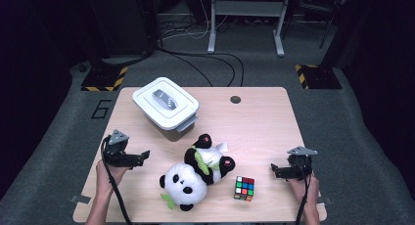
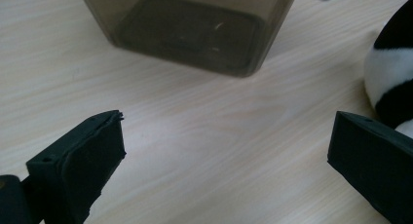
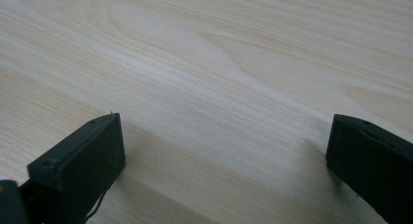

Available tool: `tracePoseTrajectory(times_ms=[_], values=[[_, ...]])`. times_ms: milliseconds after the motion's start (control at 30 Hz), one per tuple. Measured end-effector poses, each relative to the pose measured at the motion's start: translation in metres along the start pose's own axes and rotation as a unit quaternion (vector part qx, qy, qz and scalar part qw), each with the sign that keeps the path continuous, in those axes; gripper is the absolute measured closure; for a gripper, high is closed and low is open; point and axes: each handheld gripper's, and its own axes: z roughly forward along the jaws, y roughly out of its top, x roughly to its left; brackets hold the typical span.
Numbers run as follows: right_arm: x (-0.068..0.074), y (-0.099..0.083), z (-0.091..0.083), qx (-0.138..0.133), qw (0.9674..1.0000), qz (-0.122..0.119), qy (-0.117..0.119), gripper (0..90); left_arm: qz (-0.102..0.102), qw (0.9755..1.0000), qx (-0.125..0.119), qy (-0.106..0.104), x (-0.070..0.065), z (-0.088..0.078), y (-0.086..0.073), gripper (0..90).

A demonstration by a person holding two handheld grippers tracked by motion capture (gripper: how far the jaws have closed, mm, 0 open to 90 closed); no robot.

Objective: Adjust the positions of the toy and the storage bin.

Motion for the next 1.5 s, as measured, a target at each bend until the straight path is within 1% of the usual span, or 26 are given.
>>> tracePoseTrajectory(times_ms=[200,233,267,300,333,367,467,500,533,667,767,867,900,933,967,1033,1067,1100,1133,1167,1233,1267,1333,1367,1467,1500], values=[[0.000,0.000,0.000,0.000,1.0000,0.000,0.000,0.0,0.013,0.9999,-0.006,-0.008,-0.003,0.005,0.026,0.0],[0.000,0.000,0.000,0.000,1.0000,0.000,0.000,0.0,0.013,0.9999,-0.006,-0.008,-0.003,0.005,0.026,0.0],[0.000,0.000,0.000,0.000,1.0000,0.000,0.000,0.0,0.018,0.9998,-0.007,-0.010,-0.005,0.008,0.034,0.0],[0.000,0.000,0.000,0.000,1.0000,0.000,0.000,0.0,0.018,0.9998,-0.007,-0.010,-0.005,0.008,0.034,0.0],[0.000,0.000,0.000,0.000,1.0000,0.000,0.000,0.0,0.020,0.9997,-0.011,-0.011,-0.007,0.012,0.042,0.0],[0.000,0.000,0.000,0.000,1.0000,0.000,0.000,0.0,0.020,0.9997,-0.011,-0.011,-0.007,0.012,0.042,0.0],[0.000,0.000,0.000,0.000,1.0000,0.000,0.000,0.0,0.027,0.9993,-0.015,-0.019,-0.010,0.018,0.058,0.0],[0.000,0.000,0.000,0.000,1.0000,0.000,0.000,0.0,0.027,0.9993,-0.015,-0.019,-0.010,0.018,0.058,0.0],[0.000,0.000,0.000,0.000,1.0000,0.000,0.000,0.0,0.032,0.9992,-0.015,-0.018,-0.012,0.021,0.065,0.0],[0.000,0.000,0.000,0.000,1.0000,-0.001,0.001,0.0,0.041,0.9988,-0.011,-0.023,-0.015,0.027,0.077,0.1],[0.000,0.000,0.000,0.000,1.0000,-0.001,0.001,0.0,0.046,0.9986,-0.012,-0.025,-0.019,0.031,0.082,0.5],[0.000,0.000,0.000,0.000,1.0000,0.000,0.001,0.0,0.068,0.9972,-0.004,-0.031,-0.026,0.037,0.089,2.7],[0.000,0.000,0.000,0.000,1.0000,0.000,0.001,0.0,0.068,0.9972,-0.004,-0.031,-0.026,0.037,0.089,4.1],[0.000,0.000,0.000,0.000,1.0000,-0.001,0.001,0.0,0.079,0.9962,0.000,-0.035,-0.030,0.040,0.090,6.4],[0.000,0.000,0.000,0.000,1.0000,0.000,0.001,0.0,0.084,0.9958,0.005,-0.037,-0.031,0.042,0.090,8.4],[0.000,0.000,0.000,0.000,1.0000,0.000,0.001,0.0,0.086,0.9956,0.003,-0.036,-0.033,0.044,0.091,15.2],[0.000,0.000,0.000,0.000,1.0000,0.000,0.000,0.0,0.095,0.9948,0.006,-0.037,-0.036,0.047,0.091,16.2],[0.000,0.000,0.000,0.000,1.0000,0.000,0.000,0.0,0.095,0.9948,0.006,-0.037,-0.036,0.047,0.091,18.3],[0.000,0.000,0.000,0.000,1.0000,0.000,0.001,0.0,0.111,0.9931,0.009,-0.037,-0.038,0.050,0.093,24.5],[0.000,0.000,0.000,0.000,1.0000,-0.001,0.001,0.0,0.115,0.9927,0.009,-0.034,-0.040,0.052,0.093,29.1],[0.000,0.000,0.000,0.000,1.0000,-0.001,0.000,0.0,0.129,0.9913,0.015,-0.018,-0.045,0.055,0.095,32.9],[0.000,0.000,0.000,0.000,1.0000,0.000,0.000,0.0,0.128,0.9913,0.017,-0.022,-0.047,0.057,0.096,38.4],[0.000,0.000,0.000,0.000,1.0000,0.000,0.000,0.0,0.132,0.9907,0.021,-0.023,-0.048,0.059,0.096,43.3],[0.000,0.000,0.000,0.000,1.0000,0.000,0.000,0.0,0.137,0.9901,0.023,-0.022,-0.050,0.061,0.096,43.3],[0.000,0.000,0.000,0.000,1.0000,0.000,0.000,0.0,0.145,0.9891,0.014,-0.022,-0.055,0.064,0.097,51.8],[0.000,0.000,0.000,0.000,1.0000,0.000,0.000,0.0,0.142,0.9896,0.010,-0.022,-0.056,0.065,0.097,55.0]])
